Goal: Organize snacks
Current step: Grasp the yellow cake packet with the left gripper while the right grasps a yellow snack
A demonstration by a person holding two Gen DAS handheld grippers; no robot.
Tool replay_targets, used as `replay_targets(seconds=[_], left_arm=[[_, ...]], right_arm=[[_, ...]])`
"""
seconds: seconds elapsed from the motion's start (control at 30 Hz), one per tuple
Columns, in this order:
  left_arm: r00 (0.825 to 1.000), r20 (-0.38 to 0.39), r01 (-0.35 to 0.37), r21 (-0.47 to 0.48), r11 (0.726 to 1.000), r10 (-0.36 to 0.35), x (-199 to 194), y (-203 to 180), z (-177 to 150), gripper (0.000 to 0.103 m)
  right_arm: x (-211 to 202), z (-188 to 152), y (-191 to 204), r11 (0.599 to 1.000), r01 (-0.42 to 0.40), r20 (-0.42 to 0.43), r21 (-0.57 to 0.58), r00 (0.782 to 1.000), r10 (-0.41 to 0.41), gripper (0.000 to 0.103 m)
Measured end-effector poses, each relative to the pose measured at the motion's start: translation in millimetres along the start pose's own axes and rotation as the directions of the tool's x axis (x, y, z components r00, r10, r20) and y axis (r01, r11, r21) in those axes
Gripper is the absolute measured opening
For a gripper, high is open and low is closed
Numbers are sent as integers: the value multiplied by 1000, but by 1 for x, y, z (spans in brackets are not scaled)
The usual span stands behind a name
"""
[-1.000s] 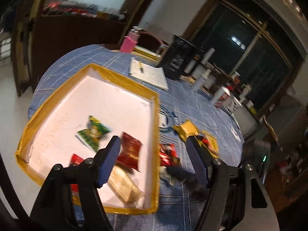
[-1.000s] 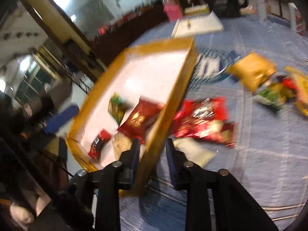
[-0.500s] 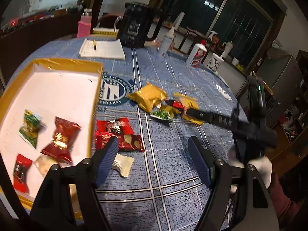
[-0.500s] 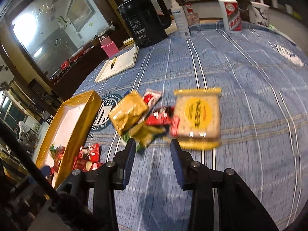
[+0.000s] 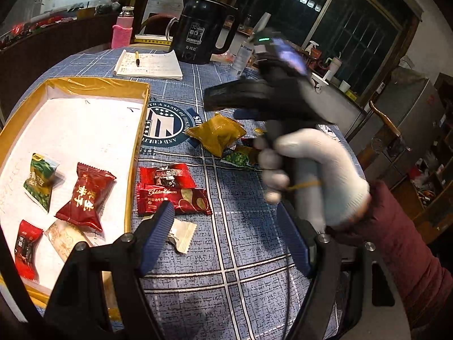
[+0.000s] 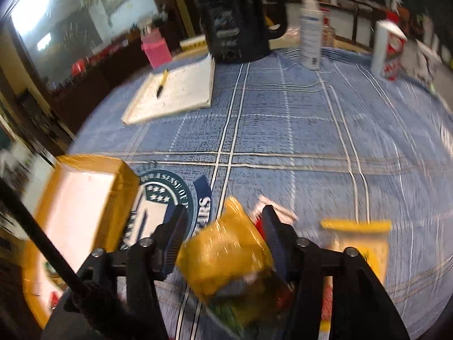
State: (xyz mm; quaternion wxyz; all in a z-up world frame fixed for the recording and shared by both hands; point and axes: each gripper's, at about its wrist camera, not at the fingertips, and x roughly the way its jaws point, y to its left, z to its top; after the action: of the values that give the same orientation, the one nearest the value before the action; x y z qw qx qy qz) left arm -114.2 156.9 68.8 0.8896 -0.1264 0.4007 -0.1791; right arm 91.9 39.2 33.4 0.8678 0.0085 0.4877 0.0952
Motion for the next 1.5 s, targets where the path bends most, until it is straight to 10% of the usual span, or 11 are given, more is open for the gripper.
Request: replay_targets(seconds=[0.17, 0.37, 0.47, 0.6, 0.77, 1.07, 1.5], left_arm=[[1000, 9, 16, -4, 1000, -16, -4, 3, 0, 75], [999, 4, 42, 8, 999, -42, 3, -2, 3, 75], [999, -7, 45, 16, 999, -45, 8, -7, 4, 75], [998, -34, 49, 31, 998, -48, 21, -19, 3, 75], [996, -73, 53, 69, 996, -48, 37, -42, -1, 75], [992, -100, -63, 91, 994, 72, 63, -68, -1, 75], [976, -99, -166, 248, 955, 196, 115, -103, -8, 74]], right_arm=[[-5, -25, 2, 992, 64, -29, -105, 997, -67, 46], [-44, -81, -40, 997, -67, -111, -46, 992, 62, 43], [-80, -96, -81, 968, -245, 0, 49, 969, 246, 44], [-97, -98, -135, 984, -130, 161, 119, 981, 110, 58], [-80, -91, -170, 965, -172, 199, 196, 971, 133, 58], [-52, -68, -148, 984, -178, 141, 28, 975, 173, 65], [-52, -86, -180, 941, -298, 233, 163, 938, 256, 69]])
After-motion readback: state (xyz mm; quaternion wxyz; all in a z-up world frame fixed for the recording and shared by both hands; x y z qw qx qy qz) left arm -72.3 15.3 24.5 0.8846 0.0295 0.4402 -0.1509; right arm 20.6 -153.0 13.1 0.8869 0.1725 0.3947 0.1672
